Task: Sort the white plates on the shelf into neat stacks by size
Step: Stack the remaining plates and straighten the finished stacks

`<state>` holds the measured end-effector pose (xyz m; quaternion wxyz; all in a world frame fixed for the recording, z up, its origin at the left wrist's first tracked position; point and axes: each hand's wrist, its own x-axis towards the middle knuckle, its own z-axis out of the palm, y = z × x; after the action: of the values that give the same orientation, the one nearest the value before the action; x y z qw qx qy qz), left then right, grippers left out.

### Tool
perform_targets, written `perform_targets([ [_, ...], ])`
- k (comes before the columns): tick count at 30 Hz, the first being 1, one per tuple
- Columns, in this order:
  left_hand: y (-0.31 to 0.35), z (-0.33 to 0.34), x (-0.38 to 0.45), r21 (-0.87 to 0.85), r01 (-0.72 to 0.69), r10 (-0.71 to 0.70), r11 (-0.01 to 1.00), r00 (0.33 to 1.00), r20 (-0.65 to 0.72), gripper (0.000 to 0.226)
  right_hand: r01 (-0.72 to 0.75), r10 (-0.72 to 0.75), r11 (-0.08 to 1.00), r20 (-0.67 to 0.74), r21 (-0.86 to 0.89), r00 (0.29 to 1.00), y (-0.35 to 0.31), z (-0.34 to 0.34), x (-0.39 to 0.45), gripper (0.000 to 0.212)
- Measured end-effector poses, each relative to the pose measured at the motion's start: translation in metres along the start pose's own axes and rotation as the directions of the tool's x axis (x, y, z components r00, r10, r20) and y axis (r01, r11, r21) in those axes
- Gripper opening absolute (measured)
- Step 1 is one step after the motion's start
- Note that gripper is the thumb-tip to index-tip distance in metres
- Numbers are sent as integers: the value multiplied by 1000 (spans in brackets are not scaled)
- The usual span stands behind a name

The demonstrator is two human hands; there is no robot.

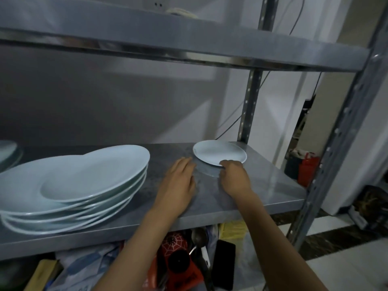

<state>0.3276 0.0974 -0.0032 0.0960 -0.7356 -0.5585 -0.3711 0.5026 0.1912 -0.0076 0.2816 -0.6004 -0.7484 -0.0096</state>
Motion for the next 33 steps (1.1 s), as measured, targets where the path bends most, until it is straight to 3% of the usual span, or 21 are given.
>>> perform_targets([
  [8,3,-5,-5,-28,41,-41,999,999,-8,43,-77,89,984,-65,162,994,-2,-7,-6,12],
  [18,28,-31,-29,-95,-26,11,995,989,-148,54,202,-27,909,-433,365,901,-34,-41,-67,9],
  [23,46,-61,-39,-68,-52,28,996,949,-315,64,324,-106,867,-495,378,862,-70,-78,-87,7],
  [29,30,-136,-48,-66,-28,-8,997,874,-486,30,465,-211,780,-523,419,826,-131,-103,-107,10],
  [33,9,-181,-69,-6,-30,23,1000,856,-517,14,551,-271,679,-532,485,802,-175,-105,-115,11],
])
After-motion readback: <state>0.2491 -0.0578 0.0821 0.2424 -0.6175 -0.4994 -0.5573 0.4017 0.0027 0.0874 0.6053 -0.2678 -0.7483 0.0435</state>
